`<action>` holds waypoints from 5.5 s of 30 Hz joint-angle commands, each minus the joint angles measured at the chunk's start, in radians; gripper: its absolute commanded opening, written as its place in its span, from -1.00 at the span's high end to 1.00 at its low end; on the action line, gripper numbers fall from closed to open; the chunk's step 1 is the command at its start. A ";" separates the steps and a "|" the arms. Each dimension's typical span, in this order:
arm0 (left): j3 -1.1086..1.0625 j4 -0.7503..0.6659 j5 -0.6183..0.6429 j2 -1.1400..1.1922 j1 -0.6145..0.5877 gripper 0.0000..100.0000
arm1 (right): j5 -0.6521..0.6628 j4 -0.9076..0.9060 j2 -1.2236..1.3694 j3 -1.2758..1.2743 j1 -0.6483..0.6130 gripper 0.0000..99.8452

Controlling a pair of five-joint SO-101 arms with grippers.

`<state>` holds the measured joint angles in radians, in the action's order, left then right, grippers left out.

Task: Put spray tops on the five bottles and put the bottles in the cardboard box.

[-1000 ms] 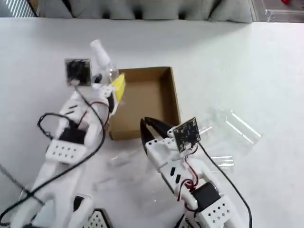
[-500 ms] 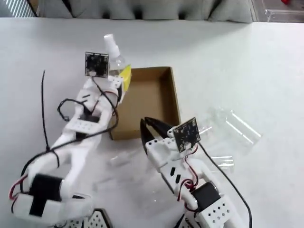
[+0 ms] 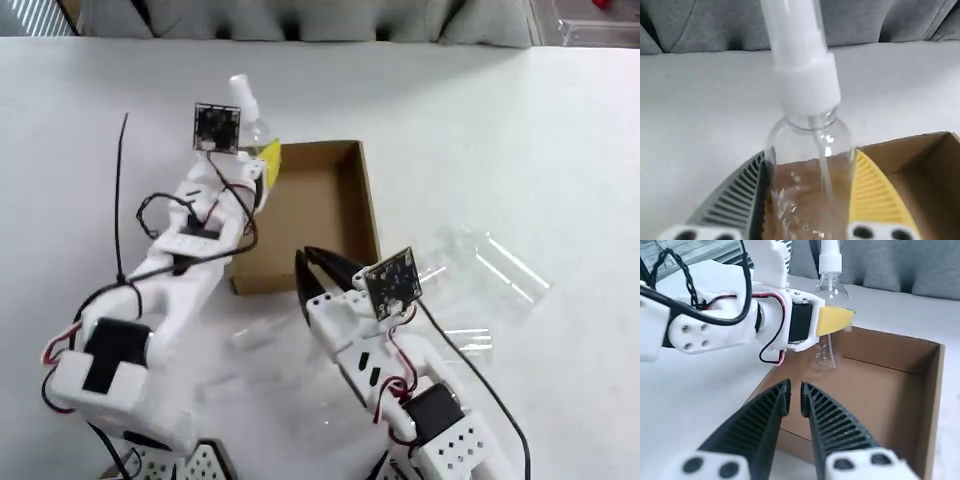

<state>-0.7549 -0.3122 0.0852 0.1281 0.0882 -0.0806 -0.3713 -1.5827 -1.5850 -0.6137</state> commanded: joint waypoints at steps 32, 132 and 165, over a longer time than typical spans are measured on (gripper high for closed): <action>0.031 -0.301 -0.014 0.177 -0.016 0.73 | 0.015 -0.005 -0.013 0.011 0.010 0.95; -0.721 1.280 -0.068 -1.589 -0.447 0.40 | 0.115 -0.555 -0.002 0.419 0.323 0.95; -0.859 1.241 -0.230 -1.593 -0.460 0.96 | 1.395 -1.130 0.915 0.956 0.441 0.58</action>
<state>-1.6249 0.9613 -0.1097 -1.4492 -0.3598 1.2727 -1.4945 -0.7004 -0.6813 -0.1765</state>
